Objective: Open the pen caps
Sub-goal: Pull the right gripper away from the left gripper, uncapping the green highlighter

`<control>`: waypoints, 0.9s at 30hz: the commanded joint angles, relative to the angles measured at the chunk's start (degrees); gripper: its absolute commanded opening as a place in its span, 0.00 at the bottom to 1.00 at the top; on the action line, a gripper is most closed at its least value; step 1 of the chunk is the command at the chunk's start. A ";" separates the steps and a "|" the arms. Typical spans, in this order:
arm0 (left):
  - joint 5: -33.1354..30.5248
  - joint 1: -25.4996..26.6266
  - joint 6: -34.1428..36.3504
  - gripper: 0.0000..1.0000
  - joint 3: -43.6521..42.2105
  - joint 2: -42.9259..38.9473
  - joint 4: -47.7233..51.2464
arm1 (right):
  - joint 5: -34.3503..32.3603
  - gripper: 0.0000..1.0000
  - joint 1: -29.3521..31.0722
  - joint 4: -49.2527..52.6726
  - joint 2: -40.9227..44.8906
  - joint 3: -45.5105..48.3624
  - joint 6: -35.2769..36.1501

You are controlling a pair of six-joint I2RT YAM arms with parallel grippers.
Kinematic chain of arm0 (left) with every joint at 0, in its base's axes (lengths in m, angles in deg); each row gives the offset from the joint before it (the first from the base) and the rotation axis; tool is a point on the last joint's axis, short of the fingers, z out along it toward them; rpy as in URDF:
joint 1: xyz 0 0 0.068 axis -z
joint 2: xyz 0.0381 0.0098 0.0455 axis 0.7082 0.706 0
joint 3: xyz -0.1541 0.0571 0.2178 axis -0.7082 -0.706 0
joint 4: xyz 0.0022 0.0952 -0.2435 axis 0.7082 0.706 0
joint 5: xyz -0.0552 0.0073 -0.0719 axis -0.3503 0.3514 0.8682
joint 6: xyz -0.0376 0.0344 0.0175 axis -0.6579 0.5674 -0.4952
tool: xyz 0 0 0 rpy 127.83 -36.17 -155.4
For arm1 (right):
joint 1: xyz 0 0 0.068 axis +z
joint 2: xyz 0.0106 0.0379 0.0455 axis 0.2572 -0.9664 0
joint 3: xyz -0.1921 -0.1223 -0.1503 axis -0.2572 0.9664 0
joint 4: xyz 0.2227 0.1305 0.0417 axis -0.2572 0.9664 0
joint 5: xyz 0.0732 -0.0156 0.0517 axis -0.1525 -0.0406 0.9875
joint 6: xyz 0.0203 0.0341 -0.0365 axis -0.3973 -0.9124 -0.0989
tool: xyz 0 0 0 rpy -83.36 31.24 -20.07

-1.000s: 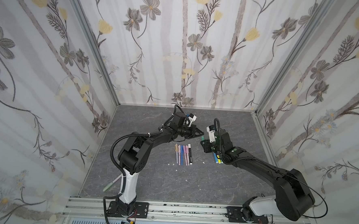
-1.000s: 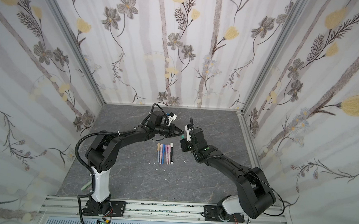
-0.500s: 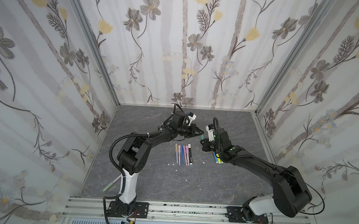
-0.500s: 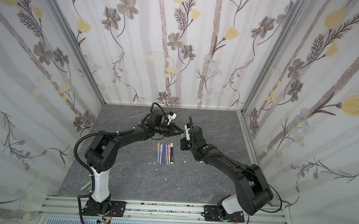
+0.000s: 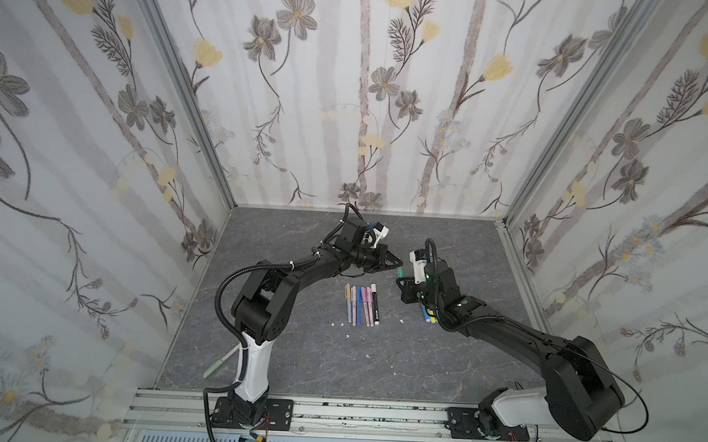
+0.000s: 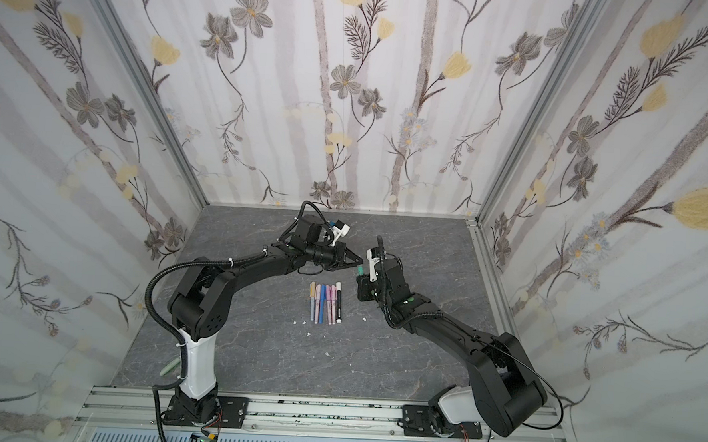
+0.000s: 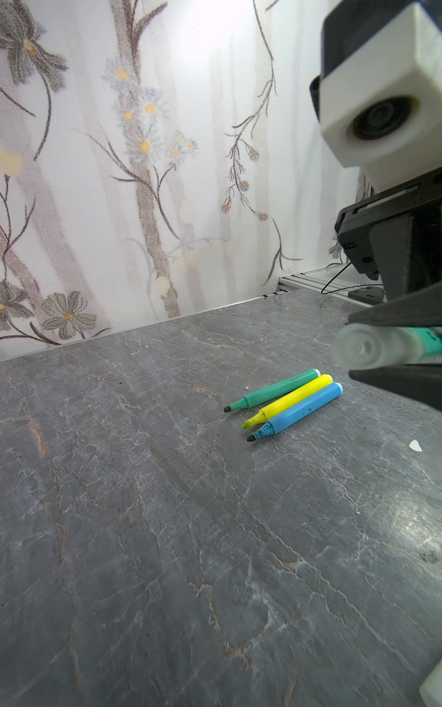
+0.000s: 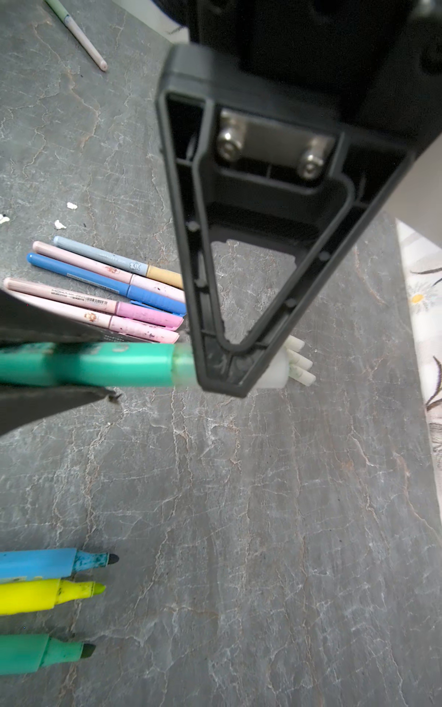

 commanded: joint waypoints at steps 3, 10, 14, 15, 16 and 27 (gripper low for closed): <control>-8.18 -1.43 0.39 0.00 1.46 0.40 -3.99 | 2.61 0.00 0.50 4.41 2.23 3.72 -0.79; -8.45 -2.28 0.39 0.00 2.88 0.92 -3.26 | 2.60 0.00 0.59 3.61 4.59 7.04 -1.64; -8.57 -2.89 0.22 0.00 3.30 0.93 -3.39 | 2.59 0.00 0.78 4.08 5.78 8.11 -1.82; -8.52 -3.10 0.29 0.00 3.32 0.92 -3.39 | 2.52 0.00 0.91 4.11 6.12 8.52 -1.88; -8.46 -3.41 0.37 0.00 3.28 0.76 -3.26 | 2.43 0.00 0.93 4.16 6.47 8.93 -2.06; -9.97 -11.32 4.67 0.00 -3.16 -4.24 1.01 | -6.37 0.00 1.03 11.04 0.55 6.26 -3.84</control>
